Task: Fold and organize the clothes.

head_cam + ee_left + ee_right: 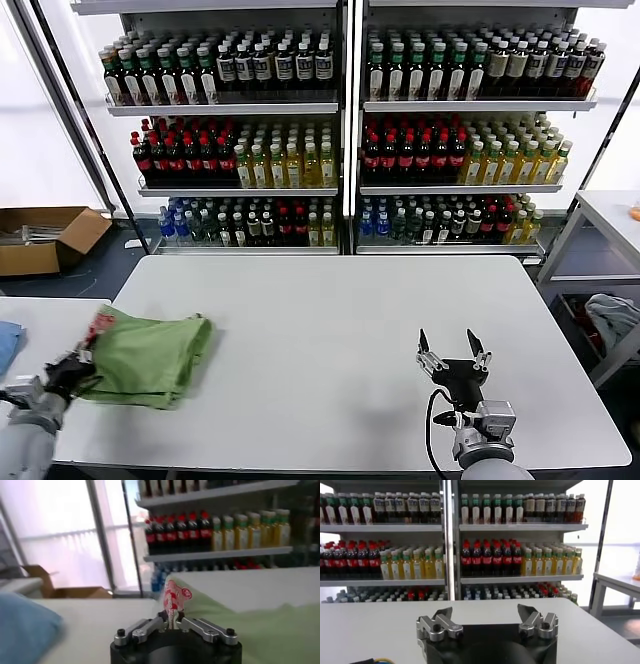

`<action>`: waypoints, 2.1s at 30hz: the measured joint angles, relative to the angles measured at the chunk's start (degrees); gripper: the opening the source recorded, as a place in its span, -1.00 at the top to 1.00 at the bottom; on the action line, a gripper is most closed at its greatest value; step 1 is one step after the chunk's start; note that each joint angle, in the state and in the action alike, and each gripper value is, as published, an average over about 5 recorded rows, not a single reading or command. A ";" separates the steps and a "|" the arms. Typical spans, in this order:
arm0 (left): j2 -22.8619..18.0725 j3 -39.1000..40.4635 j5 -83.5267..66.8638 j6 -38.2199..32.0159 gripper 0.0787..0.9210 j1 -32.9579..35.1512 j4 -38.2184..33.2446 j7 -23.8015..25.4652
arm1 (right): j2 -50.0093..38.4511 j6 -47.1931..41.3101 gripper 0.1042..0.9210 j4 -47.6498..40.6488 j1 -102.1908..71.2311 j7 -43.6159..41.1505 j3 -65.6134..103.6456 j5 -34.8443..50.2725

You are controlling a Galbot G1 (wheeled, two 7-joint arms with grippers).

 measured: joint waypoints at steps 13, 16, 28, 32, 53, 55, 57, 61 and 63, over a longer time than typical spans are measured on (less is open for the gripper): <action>9.63 -5.81 0.28 -0.19 0.91 0.24 -0.59 0.55 | 0.62 0.56 -0.76 0.44 -0.87 -0.03 0.47 -0.16; 8.12 -3.59 0.95 0.30 0.91 0.67 -3.45 0.15 | 0.77 0.74 -0.76 0.86 -1.63 -0.04 1.06 -0.30; -4.27 15.76 6.41 4.73 0.91 -0.94 -19.60 -5.12 | 1.99 1.85 -0.76 2.20 -5.88 -0.47 4.03 -1.33; -9.42 24.37 11.19 5.34 0.91 -1.86 -21.08 -6.11 | 2.52 1.92 -0.76 2.74 -7.07 -0.55 4.78 -1.44; -24.05 44.76 12.10 3.76 0.36 -8.83 -16.27 -11.36 | 3.19 0.21 -0.76 0.78 -5.69 -0.18 2.38 -1.71; -24.97 45.83 11.10 3.69 0.24 -9.29 -16.30 -12.20 | 3.08 -0.28 -0.76 0.28 -5.12 -0.15 1.73 -1.10; -25.60 46.76 10.40 3.81 0.10 -9.49 -16.52 -12.88 | 3.01 -0.76 -0.76 -0.25 -4.46 -0.11 1.00 -0.44; -26.71 47.80 9.68 3.93 -0.17 -9.58 -17.02 -13.69 | 2.73 -1.79 -0.76 -0.94 -2.89 0.23 -0.56 1.99; -26.96 47.76 9.65 3.96 -0.31 -9.66 -17.05 -14.03 | 2.43 -2.49 -0.76 -1.29 -1.93 0.49 -1.47 4.18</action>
